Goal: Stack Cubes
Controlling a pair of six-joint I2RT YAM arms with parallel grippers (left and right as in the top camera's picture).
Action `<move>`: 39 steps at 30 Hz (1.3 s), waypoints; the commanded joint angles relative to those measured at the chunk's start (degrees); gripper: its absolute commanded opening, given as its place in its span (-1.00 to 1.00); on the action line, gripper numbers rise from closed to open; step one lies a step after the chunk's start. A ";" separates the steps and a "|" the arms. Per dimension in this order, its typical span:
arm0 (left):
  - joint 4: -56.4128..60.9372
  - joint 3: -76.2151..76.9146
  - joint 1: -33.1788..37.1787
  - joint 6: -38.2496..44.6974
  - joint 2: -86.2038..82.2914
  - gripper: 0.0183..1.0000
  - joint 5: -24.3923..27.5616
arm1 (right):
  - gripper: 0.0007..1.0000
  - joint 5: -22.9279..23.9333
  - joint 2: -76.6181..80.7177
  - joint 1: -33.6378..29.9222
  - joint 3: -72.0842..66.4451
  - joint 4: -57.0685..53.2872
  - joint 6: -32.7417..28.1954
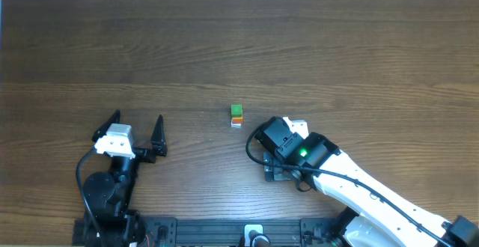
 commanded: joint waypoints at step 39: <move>-0.02 -0.28 0.31 0.66 -0.42 1.00 0.79 | 0.11 -4.72 11.47 -1.92 -8.76 19.91 1.75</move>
